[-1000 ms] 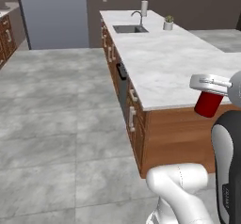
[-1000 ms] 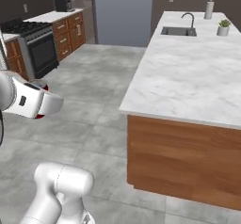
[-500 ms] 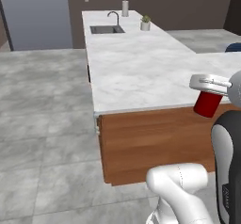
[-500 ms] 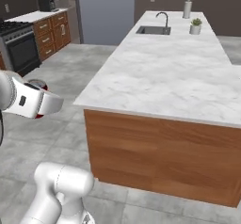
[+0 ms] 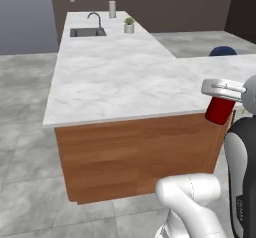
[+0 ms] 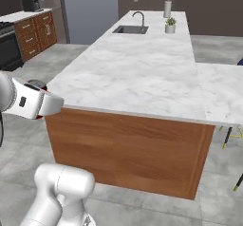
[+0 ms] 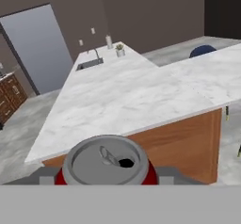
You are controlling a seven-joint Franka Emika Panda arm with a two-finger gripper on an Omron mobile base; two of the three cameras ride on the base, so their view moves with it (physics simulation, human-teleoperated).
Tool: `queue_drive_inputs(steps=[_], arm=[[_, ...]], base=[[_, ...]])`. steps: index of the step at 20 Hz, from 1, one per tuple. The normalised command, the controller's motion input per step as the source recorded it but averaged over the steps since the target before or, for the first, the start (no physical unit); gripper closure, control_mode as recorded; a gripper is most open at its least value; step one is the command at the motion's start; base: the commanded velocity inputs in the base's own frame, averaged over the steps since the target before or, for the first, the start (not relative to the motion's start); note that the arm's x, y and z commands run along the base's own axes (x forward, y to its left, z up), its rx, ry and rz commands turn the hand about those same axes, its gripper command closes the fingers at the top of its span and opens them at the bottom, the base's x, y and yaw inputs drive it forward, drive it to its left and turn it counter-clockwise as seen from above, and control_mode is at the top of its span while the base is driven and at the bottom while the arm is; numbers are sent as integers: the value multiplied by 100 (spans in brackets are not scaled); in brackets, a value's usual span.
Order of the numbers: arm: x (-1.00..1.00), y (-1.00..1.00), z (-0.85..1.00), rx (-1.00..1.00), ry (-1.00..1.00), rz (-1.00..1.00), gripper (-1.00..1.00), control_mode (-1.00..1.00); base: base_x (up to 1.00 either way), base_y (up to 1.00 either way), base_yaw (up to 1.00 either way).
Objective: Open the fridge, grab two sodas, and place both sodas inside the bowl with ice on the dining counter.
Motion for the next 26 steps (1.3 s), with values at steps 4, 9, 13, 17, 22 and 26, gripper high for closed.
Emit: queue_drive_inputs(steps=[4,9,13,17,22,26], arm=[[0,0,0,0,0,0,100,100],[0,0,0,0,0,0,100,100],[0,0,0,0,0,0,100,100],[0,0,0,0,0,0,100,100],[0,0,0,0,0,0,100,100],[0,0,0,0,0,0,100,100]], base=[[0,-98,-4],[0,-98,-2],[5,-99,-1],[23,-100,0],[43,-100,0],[57,-100,0]])
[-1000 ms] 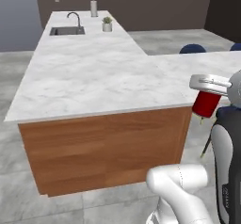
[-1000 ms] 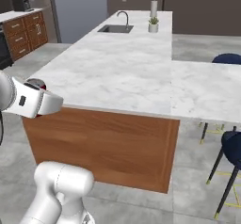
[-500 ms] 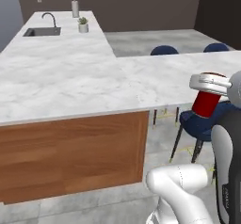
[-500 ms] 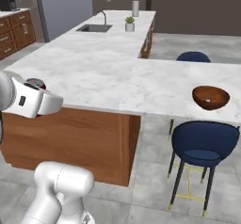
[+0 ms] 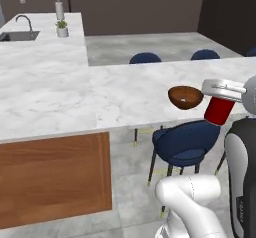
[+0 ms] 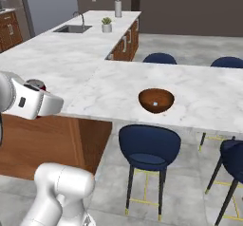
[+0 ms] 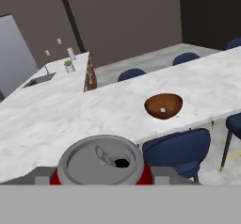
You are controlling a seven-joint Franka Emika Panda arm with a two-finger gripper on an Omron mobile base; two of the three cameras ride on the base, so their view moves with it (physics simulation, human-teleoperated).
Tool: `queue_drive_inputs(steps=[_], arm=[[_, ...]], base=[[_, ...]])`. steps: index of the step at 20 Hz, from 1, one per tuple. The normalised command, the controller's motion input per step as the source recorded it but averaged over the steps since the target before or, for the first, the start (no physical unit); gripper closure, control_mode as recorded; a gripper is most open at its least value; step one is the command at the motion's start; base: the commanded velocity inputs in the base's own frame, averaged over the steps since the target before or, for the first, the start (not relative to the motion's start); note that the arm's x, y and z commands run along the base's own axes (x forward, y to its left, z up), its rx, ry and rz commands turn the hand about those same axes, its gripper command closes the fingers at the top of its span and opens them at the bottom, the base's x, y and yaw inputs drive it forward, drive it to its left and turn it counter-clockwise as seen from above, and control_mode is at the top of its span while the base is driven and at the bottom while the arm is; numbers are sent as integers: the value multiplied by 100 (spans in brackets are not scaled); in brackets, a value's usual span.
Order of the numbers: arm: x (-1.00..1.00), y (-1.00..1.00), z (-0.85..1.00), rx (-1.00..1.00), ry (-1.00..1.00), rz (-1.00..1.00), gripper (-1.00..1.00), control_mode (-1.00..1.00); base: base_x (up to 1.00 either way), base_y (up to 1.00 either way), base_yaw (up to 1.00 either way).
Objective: Open the fridge, grab two sodas, and place both sodas inside the bowl with ice on the dining counter.
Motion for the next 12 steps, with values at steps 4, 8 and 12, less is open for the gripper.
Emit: queue_drive_inputs(steps=[4,8,12], arm=[[0,0,0,0,0,0,100,100],[0,0,0,0,0,0,100,100],[0,0,0,0,0,0,100,100]], base=[[65,-96,0],[80,-71,1],[99,-35,6]])
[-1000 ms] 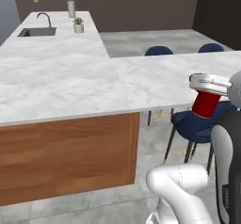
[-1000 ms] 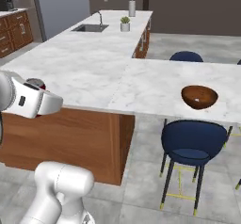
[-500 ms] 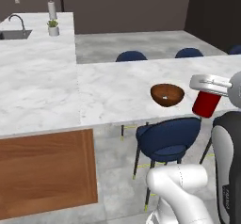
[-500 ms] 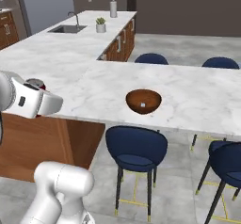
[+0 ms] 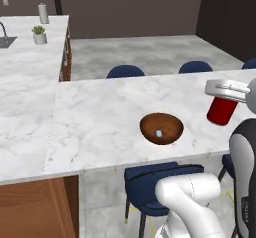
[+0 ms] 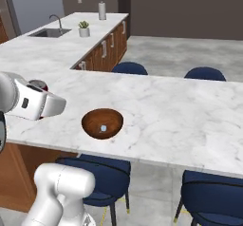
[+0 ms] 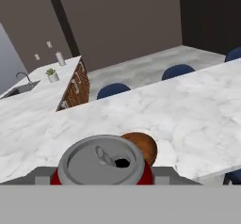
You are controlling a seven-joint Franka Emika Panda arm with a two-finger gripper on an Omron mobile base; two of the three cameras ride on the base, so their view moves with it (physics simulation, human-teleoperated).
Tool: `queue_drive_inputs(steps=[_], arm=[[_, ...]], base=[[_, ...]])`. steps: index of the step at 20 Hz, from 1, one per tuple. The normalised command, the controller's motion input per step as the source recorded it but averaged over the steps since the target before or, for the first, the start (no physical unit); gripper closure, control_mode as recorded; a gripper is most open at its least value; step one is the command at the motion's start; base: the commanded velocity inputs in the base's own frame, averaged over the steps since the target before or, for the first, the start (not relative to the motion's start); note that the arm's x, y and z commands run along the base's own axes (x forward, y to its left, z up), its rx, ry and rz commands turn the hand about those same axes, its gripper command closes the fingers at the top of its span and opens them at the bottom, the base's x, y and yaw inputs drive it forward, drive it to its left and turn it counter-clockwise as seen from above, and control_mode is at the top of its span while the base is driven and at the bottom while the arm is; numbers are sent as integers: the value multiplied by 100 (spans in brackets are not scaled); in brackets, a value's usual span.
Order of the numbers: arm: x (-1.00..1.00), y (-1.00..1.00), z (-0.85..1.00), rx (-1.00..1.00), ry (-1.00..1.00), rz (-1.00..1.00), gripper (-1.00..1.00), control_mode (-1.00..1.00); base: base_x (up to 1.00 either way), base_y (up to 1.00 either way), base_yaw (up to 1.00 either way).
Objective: Open the fridge, grab two sodas, and place both sodas inside the bowl with ice on the dining counter.
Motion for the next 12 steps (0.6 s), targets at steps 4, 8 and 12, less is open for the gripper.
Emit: queue_drive_inputs(steps=[4,8,12], arm=[[0,0,0,0,0,0,100,100],[0,0,0,0,0,0,100,100],[72,-34,0,3,5,20,100,-100]], base=[[94,-14,12],[84,-20,16],[0,0,0]])
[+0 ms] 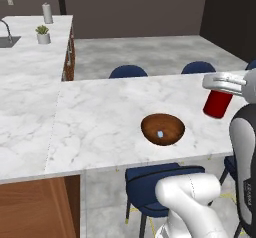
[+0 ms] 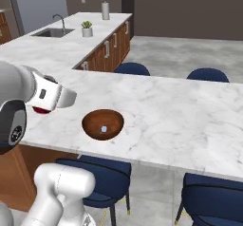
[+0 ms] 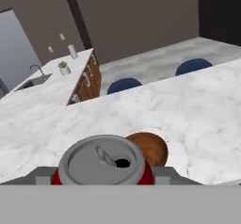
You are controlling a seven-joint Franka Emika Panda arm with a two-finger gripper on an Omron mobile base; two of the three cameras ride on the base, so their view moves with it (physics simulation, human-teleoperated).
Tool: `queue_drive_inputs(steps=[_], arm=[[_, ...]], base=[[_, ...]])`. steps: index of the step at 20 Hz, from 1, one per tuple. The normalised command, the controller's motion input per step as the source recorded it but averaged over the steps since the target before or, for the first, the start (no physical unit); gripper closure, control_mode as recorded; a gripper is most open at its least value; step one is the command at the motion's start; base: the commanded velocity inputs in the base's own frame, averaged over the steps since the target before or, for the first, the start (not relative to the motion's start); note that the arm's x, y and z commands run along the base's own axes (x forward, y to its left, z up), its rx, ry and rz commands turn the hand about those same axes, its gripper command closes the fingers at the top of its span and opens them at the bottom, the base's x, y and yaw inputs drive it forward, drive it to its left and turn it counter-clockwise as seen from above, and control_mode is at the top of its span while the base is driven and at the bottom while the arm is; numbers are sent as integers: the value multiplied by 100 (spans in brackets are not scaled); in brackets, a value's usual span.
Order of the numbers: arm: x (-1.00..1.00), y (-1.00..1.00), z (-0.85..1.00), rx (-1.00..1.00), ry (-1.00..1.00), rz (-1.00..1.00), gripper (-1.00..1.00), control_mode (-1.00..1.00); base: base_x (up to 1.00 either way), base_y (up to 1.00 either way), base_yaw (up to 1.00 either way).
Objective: Open the fridge, grab two sodas, and place both sodas inside the bowl with ice on the dining counter.
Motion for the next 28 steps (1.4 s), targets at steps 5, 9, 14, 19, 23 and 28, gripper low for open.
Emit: queue_drive_inputs(steps=[5,9,14,19,23,28], arm=[[87,-25,-12,0,19,27,100,-100],[87,-1,-37,-6,27,34,100,-100],[64,6,-58,-15,25,31,100,-100],[44,0,-58,-16,10,30,100,-100],[18,0,-46,-17,1,27,100,-100],[3,0,-36,-19,-2,22,100,-100]], base=[[0,0,0],[0,0,0],[0,0,0],[0,0,0],[0,0,0],[0,0,0]])
